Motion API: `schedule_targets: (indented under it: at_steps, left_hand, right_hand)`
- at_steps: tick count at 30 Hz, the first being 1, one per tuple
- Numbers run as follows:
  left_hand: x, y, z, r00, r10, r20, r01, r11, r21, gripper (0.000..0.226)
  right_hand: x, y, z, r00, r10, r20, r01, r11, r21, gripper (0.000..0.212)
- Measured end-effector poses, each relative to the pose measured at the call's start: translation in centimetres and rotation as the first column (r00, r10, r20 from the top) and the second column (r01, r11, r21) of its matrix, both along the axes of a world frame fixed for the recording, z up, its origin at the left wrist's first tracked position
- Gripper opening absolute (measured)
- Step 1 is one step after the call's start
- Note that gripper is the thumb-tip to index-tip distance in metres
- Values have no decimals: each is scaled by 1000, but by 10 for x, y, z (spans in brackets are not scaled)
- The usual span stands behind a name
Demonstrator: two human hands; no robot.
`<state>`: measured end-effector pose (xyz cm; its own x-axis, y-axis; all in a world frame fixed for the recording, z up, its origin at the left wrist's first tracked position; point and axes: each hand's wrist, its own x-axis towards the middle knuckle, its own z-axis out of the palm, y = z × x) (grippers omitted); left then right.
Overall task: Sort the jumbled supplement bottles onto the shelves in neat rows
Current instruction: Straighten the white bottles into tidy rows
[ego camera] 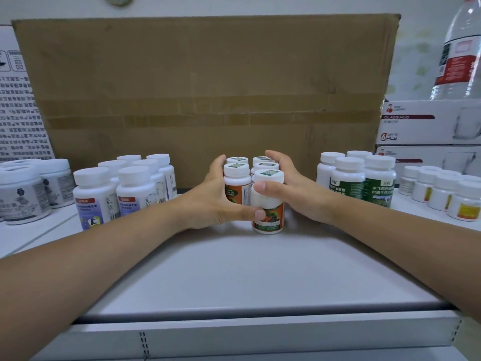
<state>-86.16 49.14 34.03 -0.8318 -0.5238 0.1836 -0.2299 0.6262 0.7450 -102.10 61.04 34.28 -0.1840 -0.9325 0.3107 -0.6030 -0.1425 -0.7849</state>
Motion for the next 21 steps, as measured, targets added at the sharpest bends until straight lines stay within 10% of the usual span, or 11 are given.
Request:
schedule_targets:
  at_steps: [12, 18, 21]
  left_hand:
    - [56, 35, 84, 984, 110, 138, -54, 931, -360, 149]
    - [138, -1, 107, 966, 184, 183, -96, 909, -406, 156]
    - [171, -27, 98, 958, 211, 192, -127, 919, -372, 152]
  right_hand:
    - [34, 21, 69, 993, -117, 2, 113, 953, -281, 97]
    - [101, 3, 89, 997, 57, 59, -31, 927, -375, 54]
    - [138, -31, 79, 996, 64, 56, -46, 959, -279, 74]
